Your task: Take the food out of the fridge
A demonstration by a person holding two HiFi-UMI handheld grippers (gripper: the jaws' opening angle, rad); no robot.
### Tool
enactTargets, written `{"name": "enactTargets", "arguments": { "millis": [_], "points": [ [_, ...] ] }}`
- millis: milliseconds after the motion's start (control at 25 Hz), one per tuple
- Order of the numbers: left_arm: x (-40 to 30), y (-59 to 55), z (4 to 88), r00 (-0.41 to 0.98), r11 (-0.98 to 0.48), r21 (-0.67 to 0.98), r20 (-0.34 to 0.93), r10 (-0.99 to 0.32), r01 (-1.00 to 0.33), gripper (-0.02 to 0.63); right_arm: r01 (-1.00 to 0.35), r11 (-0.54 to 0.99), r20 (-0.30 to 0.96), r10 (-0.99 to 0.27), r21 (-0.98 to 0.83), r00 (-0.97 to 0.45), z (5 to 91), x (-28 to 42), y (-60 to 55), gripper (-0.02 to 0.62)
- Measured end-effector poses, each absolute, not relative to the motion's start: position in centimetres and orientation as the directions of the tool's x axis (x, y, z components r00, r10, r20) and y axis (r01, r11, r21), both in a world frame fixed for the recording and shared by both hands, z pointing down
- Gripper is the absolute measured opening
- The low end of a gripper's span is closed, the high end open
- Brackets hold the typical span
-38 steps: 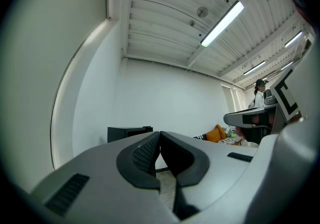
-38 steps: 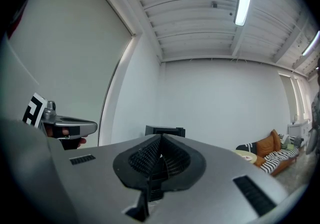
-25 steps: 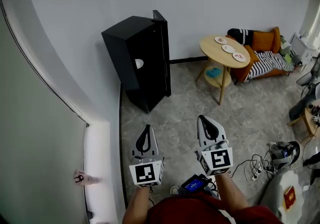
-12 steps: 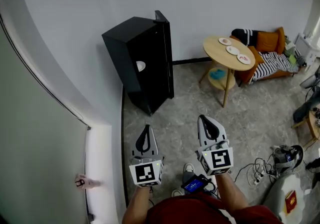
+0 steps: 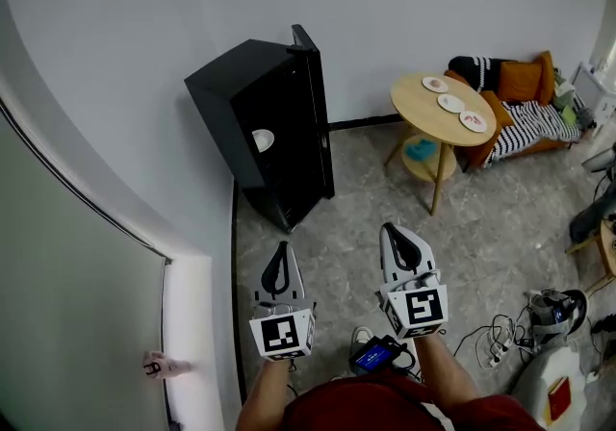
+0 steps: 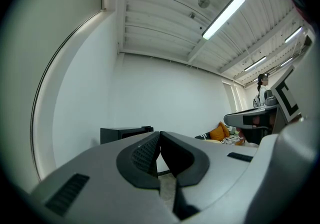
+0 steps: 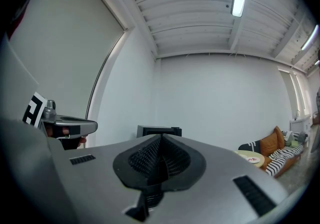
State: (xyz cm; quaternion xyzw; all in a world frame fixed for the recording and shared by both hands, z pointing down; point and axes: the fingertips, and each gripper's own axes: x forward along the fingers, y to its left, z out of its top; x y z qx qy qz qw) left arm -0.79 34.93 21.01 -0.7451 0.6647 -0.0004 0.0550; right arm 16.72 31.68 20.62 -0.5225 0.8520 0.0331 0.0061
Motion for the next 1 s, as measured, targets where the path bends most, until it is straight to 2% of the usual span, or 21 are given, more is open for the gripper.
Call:
{"name": "enactTargets", "arguments": {
  "millis": [1000],
  "points": [
    [5.2, 22.0, 19.9, 0.069, -0.060, -0.111, -0.078, -0.995, -0.992, 0.014, -0.873, 0.488, -0.055, -0.871, 0.015, -0.488, 20.1, 22.4, 17.7, 0.023]
  ]
}}
